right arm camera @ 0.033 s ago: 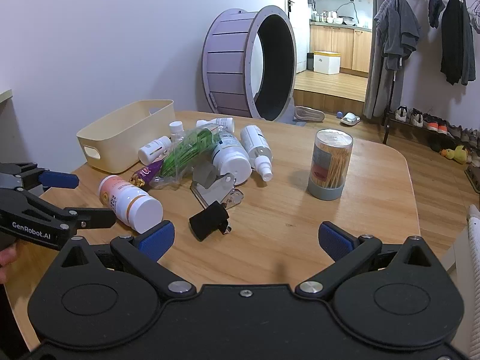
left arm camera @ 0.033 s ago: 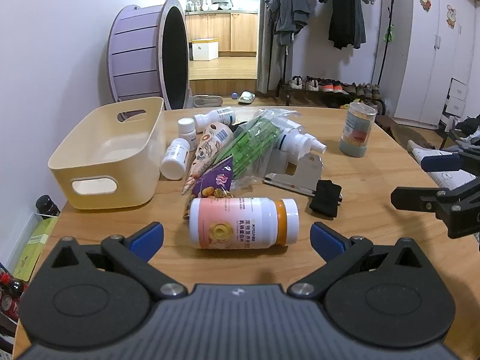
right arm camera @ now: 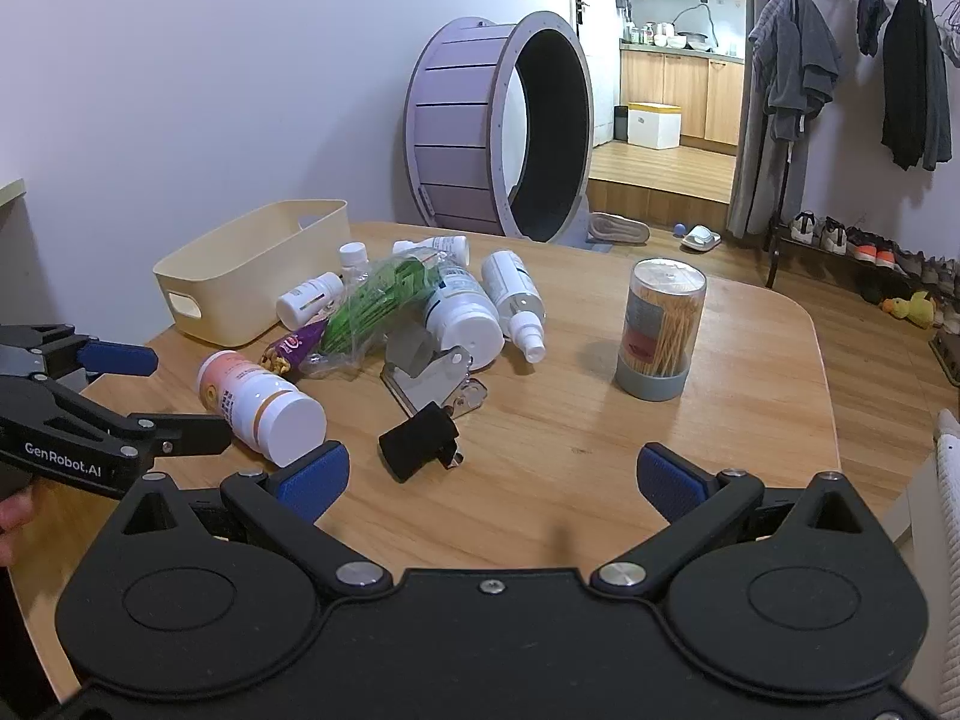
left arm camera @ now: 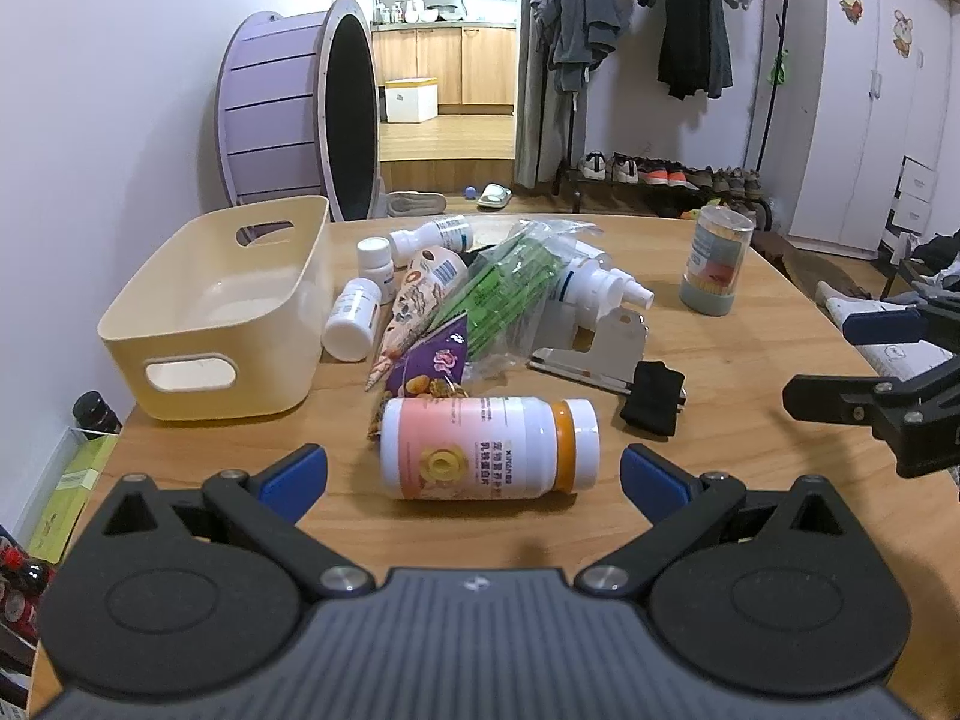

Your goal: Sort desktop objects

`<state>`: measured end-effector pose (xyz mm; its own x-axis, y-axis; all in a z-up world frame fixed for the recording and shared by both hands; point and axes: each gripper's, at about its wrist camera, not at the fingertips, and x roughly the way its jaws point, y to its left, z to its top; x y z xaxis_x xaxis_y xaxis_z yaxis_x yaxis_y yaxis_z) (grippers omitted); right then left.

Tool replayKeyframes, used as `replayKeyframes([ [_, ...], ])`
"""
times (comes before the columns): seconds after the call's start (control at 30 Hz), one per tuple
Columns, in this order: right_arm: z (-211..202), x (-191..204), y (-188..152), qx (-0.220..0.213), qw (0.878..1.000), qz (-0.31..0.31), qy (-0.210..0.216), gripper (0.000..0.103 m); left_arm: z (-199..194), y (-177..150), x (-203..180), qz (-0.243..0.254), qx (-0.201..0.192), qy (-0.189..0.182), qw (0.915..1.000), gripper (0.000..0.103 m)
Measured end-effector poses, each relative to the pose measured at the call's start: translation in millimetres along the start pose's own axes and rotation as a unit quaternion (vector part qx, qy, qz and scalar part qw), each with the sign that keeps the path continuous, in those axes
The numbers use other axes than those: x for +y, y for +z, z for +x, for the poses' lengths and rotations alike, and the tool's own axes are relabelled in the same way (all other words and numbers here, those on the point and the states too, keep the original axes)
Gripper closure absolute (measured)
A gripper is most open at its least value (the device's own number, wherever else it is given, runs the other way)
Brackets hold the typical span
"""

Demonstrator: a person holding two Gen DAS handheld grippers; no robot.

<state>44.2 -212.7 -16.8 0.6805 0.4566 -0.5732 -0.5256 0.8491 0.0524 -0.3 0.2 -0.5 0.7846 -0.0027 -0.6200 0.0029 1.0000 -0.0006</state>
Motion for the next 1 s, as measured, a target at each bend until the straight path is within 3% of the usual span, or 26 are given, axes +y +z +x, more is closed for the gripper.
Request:
replayKeyframes([
  [1.0,-0.8,0.3,0.7,-0.005,1.0,0.0,0.0,0.0,-6.4,-3.4,-0.1,0.004,-0.004,0.008,0.9999,0.0],
])
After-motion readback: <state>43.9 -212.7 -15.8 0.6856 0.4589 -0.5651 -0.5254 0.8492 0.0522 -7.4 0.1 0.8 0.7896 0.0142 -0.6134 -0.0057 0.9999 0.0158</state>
